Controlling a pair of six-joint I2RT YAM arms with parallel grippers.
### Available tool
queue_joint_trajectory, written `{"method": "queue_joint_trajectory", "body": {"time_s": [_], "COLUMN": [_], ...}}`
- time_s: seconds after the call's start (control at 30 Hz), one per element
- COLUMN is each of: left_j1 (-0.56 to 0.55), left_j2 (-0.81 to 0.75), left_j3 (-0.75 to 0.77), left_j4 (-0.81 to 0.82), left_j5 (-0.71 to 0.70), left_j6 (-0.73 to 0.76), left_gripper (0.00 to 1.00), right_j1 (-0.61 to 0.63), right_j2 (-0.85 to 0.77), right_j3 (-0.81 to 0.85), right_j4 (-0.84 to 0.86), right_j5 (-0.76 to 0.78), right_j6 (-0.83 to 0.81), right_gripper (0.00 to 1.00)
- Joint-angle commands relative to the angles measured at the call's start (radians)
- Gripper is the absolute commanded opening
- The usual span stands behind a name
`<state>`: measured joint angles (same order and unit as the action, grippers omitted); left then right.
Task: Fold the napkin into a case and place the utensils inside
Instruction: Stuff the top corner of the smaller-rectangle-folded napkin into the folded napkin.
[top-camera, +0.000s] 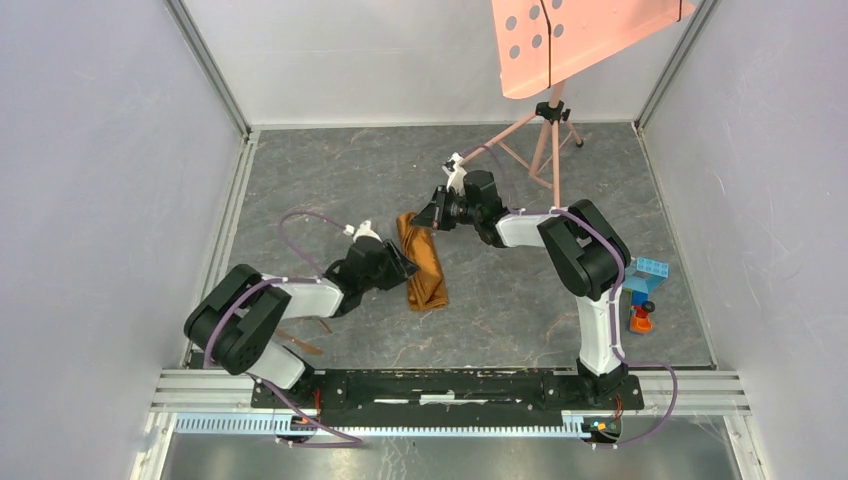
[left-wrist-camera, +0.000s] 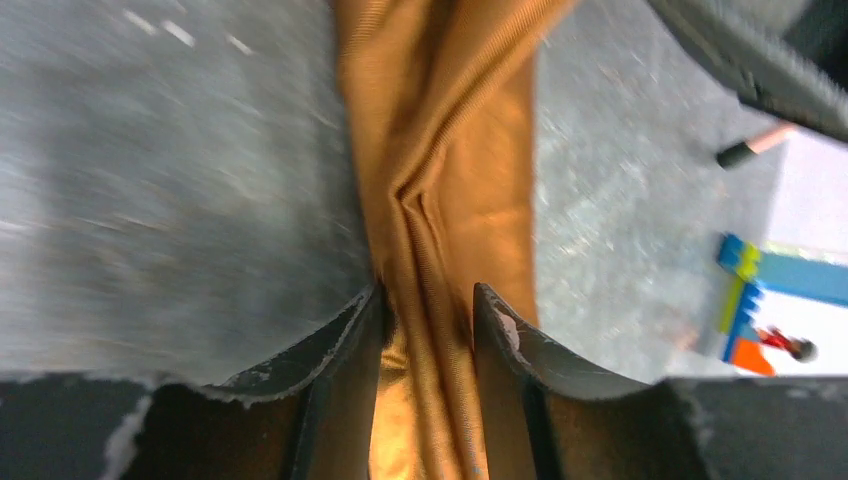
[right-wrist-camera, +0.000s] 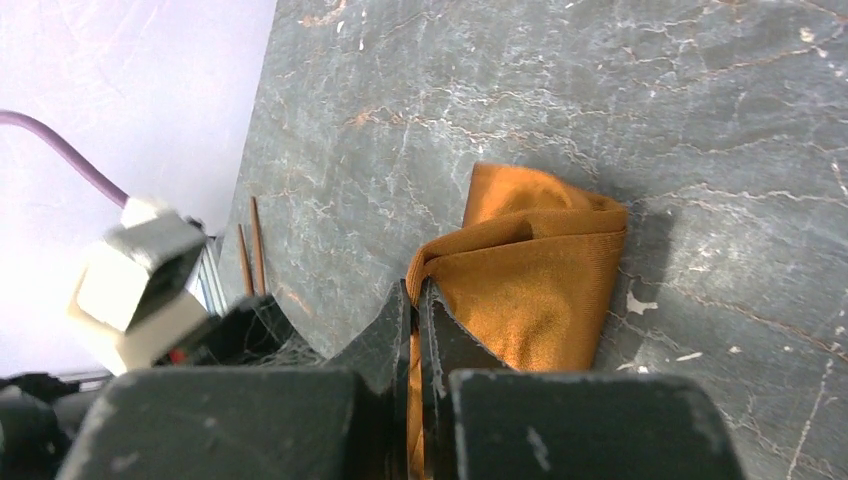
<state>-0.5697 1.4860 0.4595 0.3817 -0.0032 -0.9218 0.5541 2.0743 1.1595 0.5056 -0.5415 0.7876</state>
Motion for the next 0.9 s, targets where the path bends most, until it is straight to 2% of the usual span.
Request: {"method": "queue_joint_trajectory", "body": {"time_s": [0.0, 0.13, 0.2, 0.27, 0.37, 0.47, 0.57, 0.77, 0.87], "left_j1": [-0.121, -0.194, -0.18, -0.154, -0.116, 0.02, 0.134, 0.129, 0.092], "left_j2": [0.073, 0.048, -0.039, -0.174, -0.371, -0.504, -0.433, -0.155, -0.055], "left_j3": [-0.064, -0.092, -0.123, -0.105, -0.049, 0.0, 0.124, 0.398, 0.478], "left_j4": [0.206, 0.246, 0.22, 0.049, -0.222, -0.411, -0.527, -0.657, -0.682], "left_j5": [0.049, 0.038, 0.029, 0.023, -0.065, -0.064, -0.003, -0.011, -0.051], "left_j6": [-0.195, -0.235, -0.206, -0.131, -0.01, 0.052, 0.126, 0.271, 0.306], "left_gripper": [0.45, 0.45, 0.53, 0.61, 0.67, 0.7, 0.65, 0.5, 0.48], "right_j1": [-0.002, -0.004, -0.006, -0.01, -0.02, -0.027, -0.03, -0.033, -0.033], "right_j2": [-0.008, -0.029, -0.046, -0.058, -0.063, -0.068, -0.066, -0.062, -0.067], "right_j3": [0.043, 0.037, 0.029, 0.024, 0.012, -0.002, -0.006, -0.012, -0.017], "right_j4": [0.024, 0.004, -0.014, -0.039, -0.042, -0.029, -0.007, 0.041, 0.047], "right_j5": [-0.047, -0.061, -0.068, -0.074, -0.1, -0.115, -0.12, -0.133, -0.135], "right_j6": [-0.017, -0.03, -0.045, -0.073, -0.085, -0.085, -0.071, -0.026, -0.022], "right_gripper": [0.0, 0.0, 0.0, 0.0, 0.0, 0.0, 0.0, 0.0, 0.0]}}
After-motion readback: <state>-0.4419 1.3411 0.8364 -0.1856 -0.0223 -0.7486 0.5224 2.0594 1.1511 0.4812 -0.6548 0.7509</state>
